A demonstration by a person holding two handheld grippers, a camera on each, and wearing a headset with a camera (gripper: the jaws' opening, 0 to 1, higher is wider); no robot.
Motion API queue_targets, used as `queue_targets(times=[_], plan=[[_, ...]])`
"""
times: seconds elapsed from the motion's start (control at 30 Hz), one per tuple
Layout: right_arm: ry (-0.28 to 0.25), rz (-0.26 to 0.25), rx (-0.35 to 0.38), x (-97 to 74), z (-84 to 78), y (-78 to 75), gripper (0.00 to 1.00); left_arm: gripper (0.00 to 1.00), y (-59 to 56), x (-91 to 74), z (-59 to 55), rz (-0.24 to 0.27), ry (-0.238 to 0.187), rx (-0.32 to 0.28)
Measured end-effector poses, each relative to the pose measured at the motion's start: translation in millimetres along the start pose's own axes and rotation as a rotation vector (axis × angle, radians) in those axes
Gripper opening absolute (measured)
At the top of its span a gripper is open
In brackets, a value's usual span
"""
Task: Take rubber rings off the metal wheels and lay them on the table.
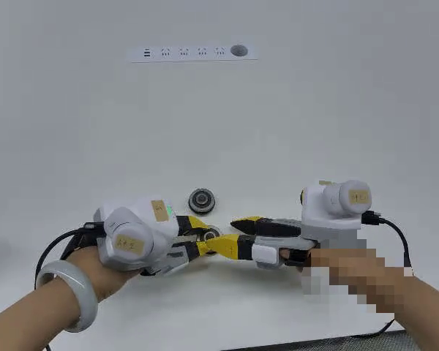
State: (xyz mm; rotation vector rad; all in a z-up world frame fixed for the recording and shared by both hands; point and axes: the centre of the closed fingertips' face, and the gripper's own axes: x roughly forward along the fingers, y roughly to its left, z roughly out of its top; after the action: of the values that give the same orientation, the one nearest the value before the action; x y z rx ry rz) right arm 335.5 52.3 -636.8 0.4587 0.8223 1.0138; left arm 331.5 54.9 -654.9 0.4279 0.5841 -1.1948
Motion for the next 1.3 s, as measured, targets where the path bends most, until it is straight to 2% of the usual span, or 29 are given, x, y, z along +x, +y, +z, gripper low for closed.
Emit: queue_targets(times=[0.4,0.77,1.3], plan=[[-0.002,0.020,0.083,8.2,0.1,-0.8,0.48,0.13,0.1,-0.2,-0.1,0.000,-0.003,0.000],[0.027,0.039,0.104,12.9,-5.0,3.1,0.48,0.13,0.0,-0.5,0.2,-0.001,-0.004,-0.001],[0.041,0.060,0.140,4.2,-8.7,5.3,0.45,0.13,0.0,-0.7,0.4,0.000,-0.006,-0.005]])
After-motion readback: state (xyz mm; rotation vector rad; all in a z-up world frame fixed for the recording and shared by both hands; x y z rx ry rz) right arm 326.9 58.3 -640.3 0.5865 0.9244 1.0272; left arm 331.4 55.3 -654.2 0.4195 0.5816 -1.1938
